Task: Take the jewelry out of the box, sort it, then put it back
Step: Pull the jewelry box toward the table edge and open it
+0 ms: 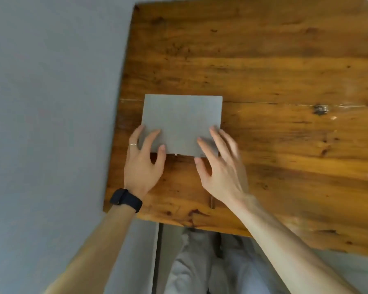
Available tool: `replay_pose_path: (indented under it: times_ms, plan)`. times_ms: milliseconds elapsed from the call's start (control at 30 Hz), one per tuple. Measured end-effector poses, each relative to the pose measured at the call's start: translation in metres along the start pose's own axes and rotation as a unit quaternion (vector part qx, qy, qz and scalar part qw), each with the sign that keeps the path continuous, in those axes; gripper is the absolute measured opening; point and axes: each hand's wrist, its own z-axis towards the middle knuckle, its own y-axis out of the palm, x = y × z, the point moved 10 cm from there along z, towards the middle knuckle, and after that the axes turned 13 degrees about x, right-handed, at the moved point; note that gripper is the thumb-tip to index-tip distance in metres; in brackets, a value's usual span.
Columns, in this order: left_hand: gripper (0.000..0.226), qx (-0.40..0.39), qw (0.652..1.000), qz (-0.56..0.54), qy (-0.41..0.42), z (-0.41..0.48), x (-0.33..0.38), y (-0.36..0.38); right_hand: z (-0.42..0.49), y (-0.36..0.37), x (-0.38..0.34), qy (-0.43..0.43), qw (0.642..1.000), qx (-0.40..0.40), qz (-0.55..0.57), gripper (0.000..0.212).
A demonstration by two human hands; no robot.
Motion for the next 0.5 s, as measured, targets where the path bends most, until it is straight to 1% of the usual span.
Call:
replay_pose_path:
  times_ms: [133,200,400,500]
  plan:
    - [0.042,0.107,0.993,-0.042,0.028,-0.022,-0.008,0.021,-0.029,0.025,0.009,-0.027,0.999,0.023,0.037,0.057]
    - [0.043,0.144,0.987,-0.05,0.041,-0.028,-0.01,0.028,-0.033,0.03,0.012,-0.041,0.998,0.046,0.032,0.06]
    - [0.043,0.16,0.984,-0.078,0.028,-0.029,-0.021,0.033,-0.036,0.035,0.015,-0.054,0.995,0.089,-0.004,0.063]
    - [0.044,0.15,0.985,-0.089,0.013,-0.037,-0.018,0.033,-0.039,0.03,0.014,-0.056,0.993,0.097,-0.026,0.064]
